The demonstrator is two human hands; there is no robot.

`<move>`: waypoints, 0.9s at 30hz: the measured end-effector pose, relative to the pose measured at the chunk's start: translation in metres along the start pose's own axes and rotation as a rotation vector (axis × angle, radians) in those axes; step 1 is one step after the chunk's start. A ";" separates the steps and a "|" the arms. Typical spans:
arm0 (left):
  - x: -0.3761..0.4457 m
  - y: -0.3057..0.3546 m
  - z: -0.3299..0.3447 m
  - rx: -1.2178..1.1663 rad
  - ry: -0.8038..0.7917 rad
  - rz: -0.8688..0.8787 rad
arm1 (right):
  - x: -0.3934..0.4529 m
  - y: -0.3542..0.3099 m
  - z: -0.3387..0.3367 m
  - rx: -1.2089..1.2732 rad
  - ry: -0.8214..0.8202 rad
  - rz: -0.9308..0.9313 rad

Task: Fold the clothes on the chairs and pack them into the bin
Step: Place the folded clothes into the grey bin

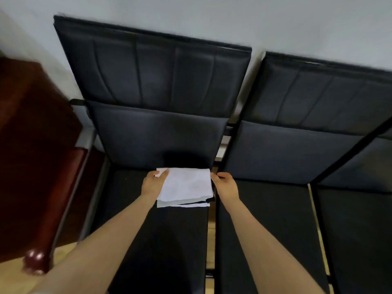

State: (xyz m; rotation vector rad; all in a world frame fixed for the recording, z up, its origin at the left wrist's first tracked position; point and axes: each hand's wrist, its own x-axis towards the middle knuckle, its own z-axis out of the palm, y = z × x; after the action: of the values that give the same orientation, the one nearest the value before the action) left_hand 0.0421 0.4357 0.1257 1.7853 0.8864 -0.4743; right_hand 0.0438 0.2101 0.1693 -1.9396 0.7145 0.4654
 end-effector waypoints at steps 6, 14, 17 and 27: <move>0.048 -0.040 0.029 -0.057 0.086 -0.065 | 0.072 0.052 0.045 -0.090 -0.065 0.099; 0.105 -0.071 0.051 -0.134 -0.011 -0.226 | 0.148 0.078 0.087 -0.025 -0.100 0.305; 0.116 -0.079 0.056 -0.196 -0.063 -0.240 | 0.164 0.085 0.095 0.055 -0.115 0.352; 0.108 -0.108 0.059 -0.270 -0.293 -0.279 | 0.156 0.108 0.091 0.196 -0.275 0.354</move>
State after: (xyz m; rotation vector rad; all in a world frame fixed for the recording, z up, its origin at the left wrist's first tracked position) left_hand 0.0359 0.4387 -0.0377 1.3135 0.9453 -0.7380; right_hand 0.0892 0.2099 -0.0360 -1.5320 0.8892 0.8295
